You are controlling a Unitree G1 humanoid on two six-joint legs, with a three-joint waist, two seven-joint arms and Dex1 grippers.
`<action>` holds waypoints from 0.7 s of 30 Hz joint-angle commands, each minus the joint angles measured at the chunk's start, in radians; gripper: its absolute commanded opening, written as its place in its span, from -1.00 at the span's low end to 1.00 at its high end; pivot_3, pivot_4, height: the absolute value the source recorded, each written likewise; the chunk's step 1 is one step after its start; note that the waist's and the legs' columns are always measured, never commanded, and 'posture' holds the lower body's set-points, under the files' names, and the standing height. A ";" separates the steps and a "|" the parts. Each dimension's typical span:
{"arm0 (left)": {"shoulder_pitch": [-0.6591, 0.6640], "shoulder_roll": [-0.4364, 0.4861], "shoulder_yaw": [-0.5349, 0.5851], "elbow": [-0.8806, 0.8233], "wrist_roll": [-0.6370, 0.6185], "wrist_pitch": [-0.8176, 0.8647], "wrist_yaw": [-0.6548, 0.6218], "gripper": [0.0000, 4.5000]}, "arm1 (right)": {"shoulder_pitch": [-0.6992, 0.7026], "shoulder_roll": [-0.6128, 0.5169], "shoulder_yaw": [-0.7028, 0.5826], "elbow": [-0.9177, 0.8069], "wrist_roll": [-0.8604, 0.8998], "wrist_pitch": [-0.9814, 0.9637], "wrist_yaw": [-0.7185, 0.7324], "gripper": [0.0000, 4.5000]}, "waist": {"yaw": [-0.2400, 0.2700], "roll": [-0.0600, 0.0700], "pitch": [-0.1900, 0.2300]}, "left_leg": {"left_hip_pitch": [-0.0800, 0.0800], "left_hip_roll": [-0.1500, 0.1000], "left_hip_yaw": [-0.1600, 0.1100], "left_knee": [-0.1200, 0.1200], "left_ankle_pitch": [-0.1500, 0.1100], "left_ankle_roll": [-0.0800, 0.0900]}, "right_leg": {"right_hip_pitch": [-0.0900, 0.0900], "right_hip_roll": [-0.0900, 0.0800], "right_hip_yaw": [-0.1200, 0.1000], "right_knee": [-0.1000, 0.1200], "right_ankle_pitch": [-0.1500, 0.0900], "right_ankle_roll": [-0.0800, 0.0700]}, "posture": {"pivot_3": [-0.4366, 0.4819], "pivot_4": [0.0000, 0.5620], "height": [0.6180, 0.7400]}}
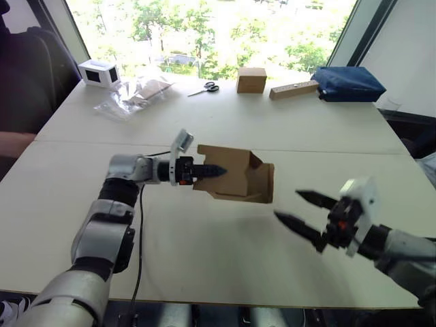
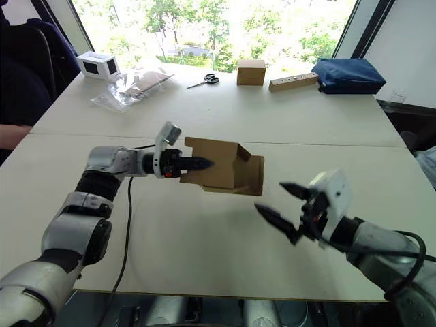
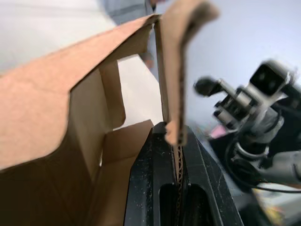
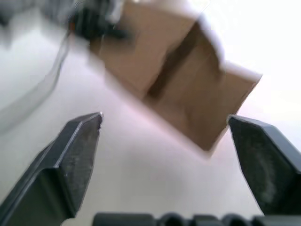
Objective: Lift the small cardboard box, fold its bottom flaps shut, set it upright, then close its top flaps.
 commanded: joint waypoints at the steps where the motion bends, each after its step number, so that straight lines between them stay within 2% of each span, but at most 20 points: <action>1: -0.001 0.017 0.064 -0.254 -0.069 -0.017 0.081 -0.98 | -0.118 0.011 -0.023 0.056 0.158 -0.054 -0.127 1.00 | 0.007 0.000 0.000 | 0.000 0.000 0.000 0.000 0.000 0.000 | 0.000 -0.001 -0.001 0.000 0.000 0.000 | -0.05 -0.47 1.00; 4: -0.016 0.033 0.090 -0.352 -0.106 -0.022 0.116 -1.00 | -0.270 0.035 0.014 0.136 0.179 -0.103 -0.178 0.66 | 0.006 0.001 0.000 | 0.000 -0.002 -0.001 -0.001 0.000 0.000 | 0.001 -0.002 -0.002 0.000 0.000 0.000 | -0.05 -0.47 1.00; 9: -0.069 0.075 0.091 -0.379 -0.132 -0.052 0.117 -1.00 | -0.468 0.046 0.105 0.254 0.105 -0.132 -0.148 -0.21 | 0.001 0.002 0.000 | 0.001 -0.003 0.001 0.000 0.000 0.001 | 0.001 0.001 -0.001 0.000 0.000 0.000 | -0.05 -0.47 1.00; 13: -0.094 0.103 0.081 -0.366 -0.145 -0.074 0.102 -1.00 | -0.523 0.038 0.149 0.290 0.082 -0.130 -0.103 -0.97 | 0.005 0.002 0.000 | 0.000 -0.002 0.000 -0.001 0.000 0.001 | 0.001 0.004 -0.001 0.000 0.000 0.001 | -0.05 -0.47 1.00; 21: -0.093 0.142 0.052 -0.377 -0.153 -0.108 0.063 -1.00 | -0.571 0.034 0.234 0.324 -0.018 -0.122 -0.041 -1.00 | 0.001 0.002 0.000 | 0.000 -0.002 0.000 -0.001 0.000 0.001 | 0.001 0.004 -0.001 0.000 0.000 0.001 | -0.05 -0.47 1.00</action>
